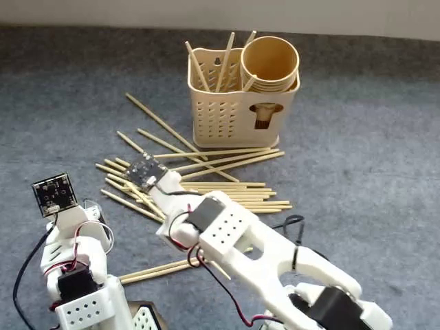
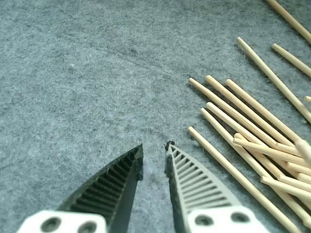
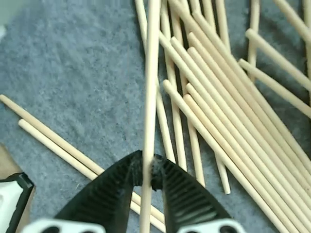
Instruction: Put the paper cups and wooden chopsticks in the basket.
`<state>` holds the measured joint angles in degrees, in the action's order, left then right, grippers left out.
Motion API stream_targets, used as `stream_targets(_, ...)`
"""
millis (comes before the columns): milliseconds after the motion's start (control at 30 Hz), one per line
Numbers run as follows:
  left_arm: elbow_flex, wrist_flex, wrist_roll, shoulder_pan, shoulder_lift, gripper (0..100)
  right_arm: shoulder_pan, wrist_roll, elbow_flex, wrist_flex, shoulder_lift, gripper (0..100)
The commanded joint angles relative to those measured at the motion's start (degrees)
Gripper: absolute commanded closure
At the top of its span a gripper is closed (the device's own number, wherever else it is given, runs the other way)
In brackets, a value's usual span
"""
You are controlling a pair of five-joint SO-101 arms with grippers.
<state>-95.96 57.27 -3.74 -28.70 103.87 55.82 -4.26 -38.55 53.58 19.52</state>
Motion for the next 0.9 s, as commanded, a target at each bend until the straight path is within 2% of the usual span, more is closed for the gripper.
stream_targets(0,-1.19,-0.53,0.26,-0.13,-0.04,91,-1.54,0.62,-0.48,0.13,8.22,99.2)
stream_targets(200,-1.19,-0.53,0.26,-0.13,-0.04,91,-1.71,0.70,-4.70,-1.98,18.07,99.2)
stream_targets(433,-1.19,-0.53,0.35,-0.13,-0.04,91,-2.42,0.35,-14.11,-12.97,31.08,99.2)
stream_targets(700,-1.19,-0.53,0.35,-0.13,-0.04,91,-12.88,0.62,-15.34,-20.53,40.04,99.2)
stream_targets(867,-1.19,-0.53,0.35,-0.04,-0.04,91,-17.45,0.35,-13.67,-29.76,40.13,99.2)
